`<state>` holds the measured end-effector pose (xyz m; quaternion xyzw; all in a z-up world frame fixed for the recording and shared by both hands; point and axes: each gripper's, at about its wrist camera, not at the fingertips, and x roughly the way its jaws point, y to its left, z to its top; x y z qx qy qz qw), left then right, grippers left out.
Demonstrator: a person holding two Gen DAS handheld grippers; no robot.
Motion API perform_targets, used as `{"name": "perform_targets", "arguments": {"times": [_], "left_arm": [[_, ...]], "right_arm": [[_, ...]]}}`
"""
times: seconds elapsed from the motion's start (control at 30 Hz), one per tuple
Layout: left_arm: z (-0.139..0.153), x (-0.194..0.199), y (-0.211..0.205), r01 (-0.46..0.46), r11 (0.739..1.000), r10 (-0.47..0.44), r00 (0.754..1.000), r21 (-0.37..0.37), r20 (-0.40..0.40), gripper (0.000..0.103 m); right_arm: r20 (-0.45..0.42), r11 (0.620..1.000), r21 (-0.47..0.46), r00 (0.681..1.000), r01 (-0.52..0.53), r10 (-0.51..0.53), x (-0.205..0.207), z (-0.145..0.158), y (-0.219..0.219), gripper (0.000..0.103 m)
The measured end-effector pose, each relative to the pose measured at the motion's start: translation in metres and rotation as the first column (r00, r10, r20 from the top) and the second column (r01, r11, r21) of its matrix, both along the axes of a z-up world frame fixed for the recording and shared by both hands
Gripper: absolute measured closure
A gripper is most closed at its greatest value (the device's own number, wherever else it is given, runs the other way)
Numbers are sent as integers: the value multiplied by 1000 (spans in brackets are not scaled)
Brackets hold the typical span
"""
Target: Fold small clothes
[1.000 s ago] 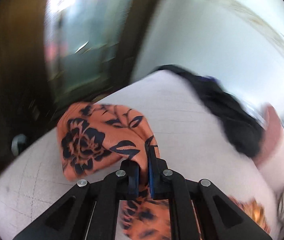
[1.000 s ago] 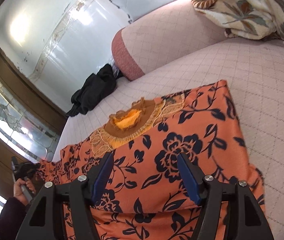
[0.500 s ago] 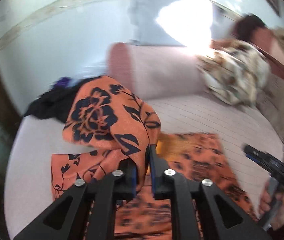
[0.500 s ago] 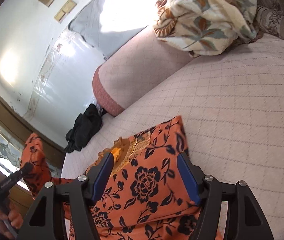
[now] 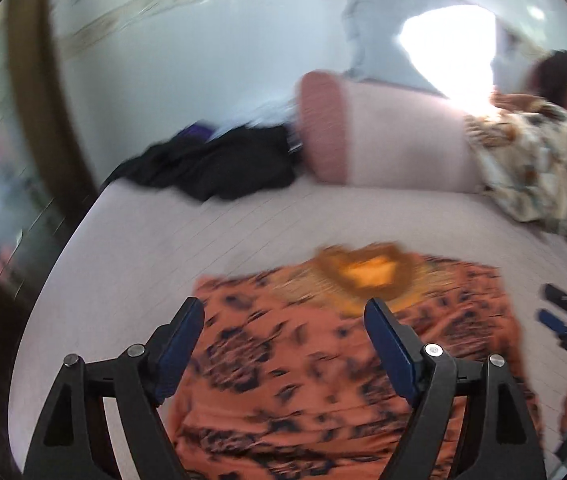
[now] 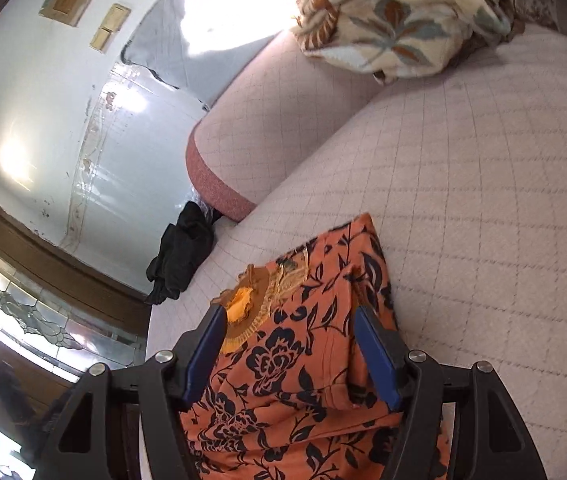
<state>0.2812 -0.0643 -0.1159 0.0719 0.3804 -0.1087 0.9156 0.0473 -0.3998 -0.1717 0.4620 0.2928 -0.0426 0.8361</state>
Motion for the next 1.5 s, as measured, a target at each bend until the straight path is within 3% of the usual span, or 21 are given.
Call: {"name": "perform_targets", "arguments": {"times": [0.13,0.23,0.3,0.4,0.5,0.57,0.63,0.67,0.73,0.8,0.83,0.9,1.0,1.07,1.13,1.2,1.27,1.33,1.4,1.43,1.5], "left_arm": [[-50,6,37,-128,992,127,990,-3,-68,20],[-76,4,42,-169,986,167,982,-6,-90,21],[-89,3,42,-160,987,157,983,-19,-99,29],[-107,7,33,-131,991,131,982,7,-140,53],[-118,7,32,-112,991,120,984,74,-130,68],[-120,8,35,-112,992,120,985,66,-127,77],[-118,10,39,-110,993,113,985,31,-134,94],[-117,10,42,-114,993,115,984,15,-136,95],[-117,12,48,-118,993,114,982,-17,-148,96],[-118,10,49,-107,994,107,984,3,-141,97],[-118,10,49,-102,995,104,985,18,-135,97],[-119,7,48,-88,995,93,988,43,-122,97],[-119,3,48,-74,995,82,991,73,-109,97],[-119,1,47,-68,994,78,991,91,-106,97],[-117,1,50,-77,994,86,991,82,-107,97],[-110,-2,51,-97,993,102,991,62,-86,97],[-95,-12,44,-77,997,78,997,31,-17,97],[-80,-22,32,-49,999,48,996,11,75,94],[-77,-28,18,2,1000,-3,994,11,110,72],[-78,-28,13,14,1000,-15,995,18,104,53],[-90,-23,6,20,999,-23,998,47,62,49]], "right_arm": [[-47,998,29,998,-51,52,15,-15,6,34],[-63,997,36,996,-64,67,24,-25,10,35],[-67,998,24,996,-58,60,31,-31,11,36],[-109,999,4,993,-48,48,42,-42,9,37],[-155,997,26,985,-70,73,53,-55,11,59],[-163,994,44,981,-98,104,58,-58,14,88],[-126,993,43,985,-110,114,58,-50,17,96],[-77,995,23,992,-96,98,54,-40,18,97],[107,997,-14,991,-78,79,41,-6,19,98],[283,993,-103,956,-53,80,20,27,23,99],[318,988,-154,945,-33,81,12,34,23,99],[256,984,-178,964,-26,72,11,26,14,99],[16,982,-188,999,-28,31,20,-8,-7,98],[-125,973,-213,990,-86,60,23,-19,-16,97],[-277,943,-313,961,-110,20,19,-23,-20,97],[-238,939,-341,971,-54,-31,6,-18,-28,94],[-119,973,-227,993,-50,23,0,-12,-30,94],[-66,969,-228,995,-89,76,10,-3,-11,94],[-72,957,-228,983,-180,168,26,-2,18,94],[-95,949,-215,972,-233,217,35,-5,31,94],[-192,909,-247,937,-335,293,53,-14,54,94]]}}
